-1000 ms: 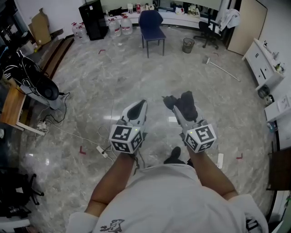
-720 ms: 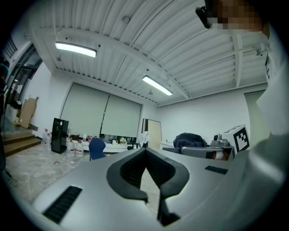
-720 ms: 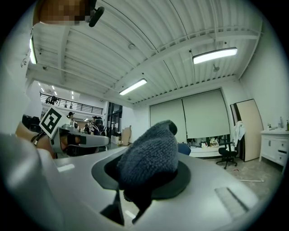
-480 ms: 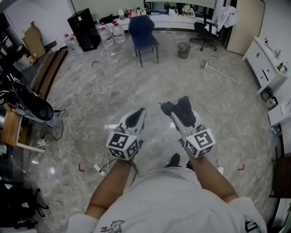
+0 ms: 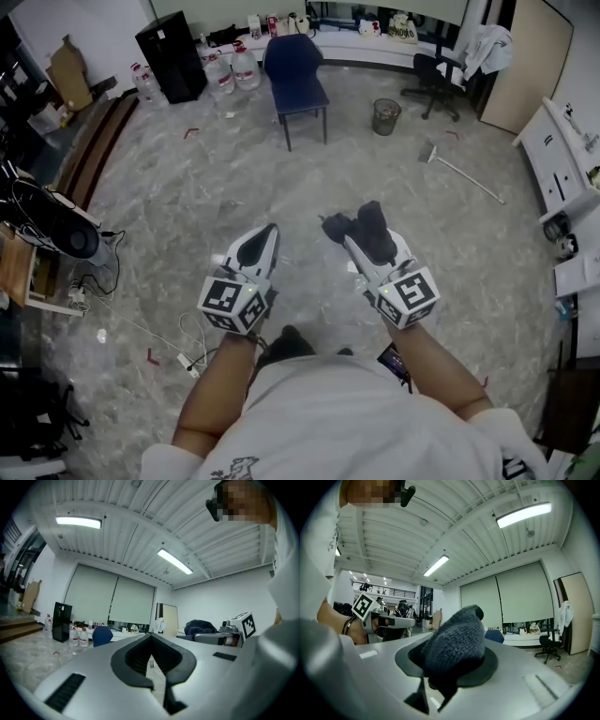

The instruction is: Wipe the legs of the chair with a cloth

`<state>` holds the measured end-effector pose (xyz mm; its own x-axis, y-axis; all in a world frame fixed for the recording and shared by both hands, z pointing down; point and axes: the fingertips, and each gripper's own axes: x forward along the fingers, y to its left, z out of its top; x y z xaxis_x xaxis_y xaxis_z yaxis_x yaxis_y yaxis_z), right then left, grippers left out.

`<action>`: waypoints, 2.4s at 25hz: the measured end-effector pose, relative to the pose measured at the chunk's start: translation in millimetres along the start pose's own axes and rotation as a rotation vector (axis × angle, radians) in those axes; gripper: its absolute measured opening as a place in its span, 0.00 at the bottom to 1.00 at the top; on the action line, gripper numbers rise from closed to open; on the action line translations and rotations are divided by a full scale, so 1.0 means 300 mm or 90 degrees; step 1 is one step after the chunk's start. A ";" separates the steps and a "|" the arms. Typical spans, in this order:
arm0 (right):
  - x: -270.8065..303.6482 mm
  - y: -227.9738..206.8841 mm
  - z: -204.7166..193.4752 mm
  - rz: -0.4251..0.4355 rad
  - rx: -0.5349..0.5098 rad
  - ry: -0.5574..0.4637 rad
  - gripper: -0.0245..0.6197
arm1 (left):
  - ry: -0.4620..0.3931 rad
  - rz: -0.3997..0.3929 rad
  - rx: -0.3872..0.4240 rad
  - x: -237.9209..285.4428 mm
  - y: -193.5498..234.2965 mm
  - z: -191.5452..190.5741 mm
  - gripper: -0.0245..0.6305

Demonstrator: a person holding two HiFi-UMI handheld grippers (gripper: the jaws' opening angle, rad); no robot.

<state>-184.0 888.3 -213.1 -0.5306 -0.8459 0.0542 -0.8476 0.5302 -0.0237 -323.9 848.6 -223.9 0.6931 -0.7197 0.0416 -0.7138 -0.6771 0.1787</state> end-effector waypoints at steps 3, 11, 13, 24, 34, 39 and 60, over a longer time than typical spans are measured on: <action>0.160 -0.152 -0.046 -0.007 0.014 0.014 0.22 | -0.010 0.006 -0.010 0.169 0.142 -0.003 0.04; 0.806 -0.461 -0.021 -0.017 0.017 -0.002 0.22 | -0.026 -0.039 -0.029 0.694 0.690 0.092 0.04; 0.951 -0.529 0.016 -0.021 0.003 0.001 0.22 | -0.016 -0.065 -0.028 0.822 0.789 0.135 0.04; 1.381 -1.053 0.159 -0.084 0.000 -0.041 0.22 | -0.006 -0.119 -0.006 1.443 1.055 0.283 0.04; 1.867 -1.811 0.050 -0.003 -0.048 -0.050 0.22 | -0.025 -0.093 0.001 2.301 1.275 0.199 0.04; 2.050 -2.175 0.021 0.103 -0.057 -0.015 0.22 | -0.041 -0.068 0.027 2.750 1.291 0.221 0.04; 2.866 -3.062 -0.706 0.095 -0.061 0.101 0.23 | -0.020 -0.067 0.006 3.800 1.998 -0.402 0.04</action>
<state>140.2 -313.6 66.7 -0.6360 -0.7417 0.2132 -0.7509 0.6585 0.0506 50.3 -359.2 49.3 0.7610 -0.6487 -0.0075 -0.6381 -0.7506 0.1715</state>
